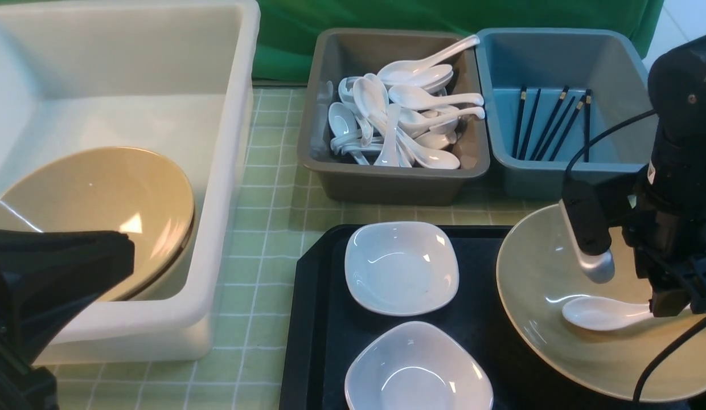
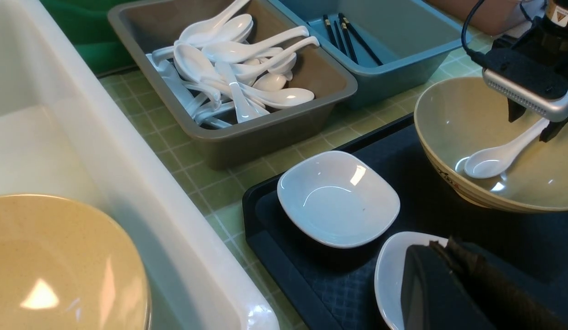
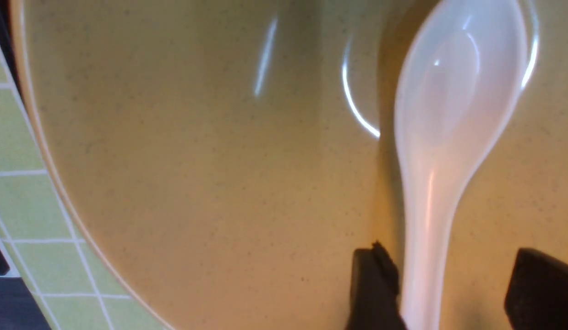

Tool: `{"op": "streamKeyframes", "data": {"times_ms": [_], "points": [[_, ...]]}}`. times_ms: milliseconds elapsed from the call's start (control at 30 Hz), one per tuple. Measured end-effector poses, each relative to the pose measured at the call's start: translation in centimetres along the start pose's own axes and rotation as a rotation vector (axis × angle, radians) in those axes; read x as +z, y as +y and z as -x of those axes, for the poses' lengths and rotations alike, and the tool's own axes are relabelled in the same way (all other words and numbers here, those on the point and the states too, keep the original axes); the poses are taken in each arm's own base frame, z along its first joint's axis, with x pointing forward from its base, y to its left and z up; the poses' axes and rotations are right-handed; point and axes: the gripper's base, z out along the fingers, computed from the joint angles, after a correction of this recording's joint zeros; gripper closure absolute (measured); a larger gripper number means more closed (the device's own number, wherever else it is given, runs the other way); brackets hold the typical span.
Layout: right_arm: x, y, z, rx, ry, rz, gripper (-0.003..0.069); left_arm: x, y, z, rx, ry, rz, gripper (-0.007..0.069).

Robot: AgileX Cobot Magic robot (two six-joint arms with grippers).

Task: On green table put chopsticks spoon bowls plates into blue grey white boxes.
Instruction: 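Reach down and grasp the white spoon resting in the bowl with the right gripper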

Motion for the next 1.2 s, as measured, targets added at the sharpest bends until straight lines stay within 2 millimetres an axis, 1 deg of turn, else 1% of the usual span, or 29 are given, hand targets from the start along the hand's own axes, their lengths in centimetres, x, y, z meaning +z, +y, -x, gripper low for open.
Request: {"op": "streamKeyframes", "data": {"times_ms": [600, 667, 767, 800, 833, 867, 900, 1067, 1167, 1200], "points": [[4.2, -1.9, -0.1, 0.056, 0.048, 0.125, 0.0274, 0.0, 0.0, -0.1, 0.0, 0.007, -0.002, 0.0627], [4.4, -1.9, -0.1, 0.058, 0.049, 0.129, 0.0304, 0.0, 0.0, -0.1, 0.0, 0.007, -0.002, 0.0627], [4.4, -1.9, -0.1, 0.059, 0.05, 0.131, 0.0388, 0.0, 0.0, -0.1, 0.003, 0.008, 0.0, 0.0627], [4.4, -1.9, -0.1, 0.062, 0.05, 0.131, 0.0403, 0.0, 0.0, -0.1, 0.003, 0.008, 0.0, 0.0627], [4.4, -1.9, -0.1, 0.072, 0.051, 0.132, 0.0458, 0.0, 0.0, -0.1, 0.007, 0.009, 0.004, 0.0627], [4.4, -1.9, -0.1, 0.075, 0.052, 0.133, 0.0491, 0.0, 0.1, -0.1, 0.01, 0.01, 0.007, 0.0627], [4.4, -1.8, -0.1, 0.076, 0.053, 0.134, 0.0502, 0.0, 0.1, -0.1, 0.013, 0.011, 0.01, 0.0627], [4.1, -1.8, -0.2, 0.078, 0.05, 0.128, 0.05, 0.0, 0.2, -0.1, 0.024, 0.015, 0.019, 0.0627], [3.4, -1.8, -0.1, 0.088, 0.025, 0.111, 0.05, 0.0, 0.2, -0.1, 0.024, 0.015, 0.019, 0.0627], [2.7, -1.9, 0.0, 0.098, -0.004, 0.097, 0.05, 0.0, 0.2, -0.1, 0.024, 0.015, 0.019, 0.0627]]}}
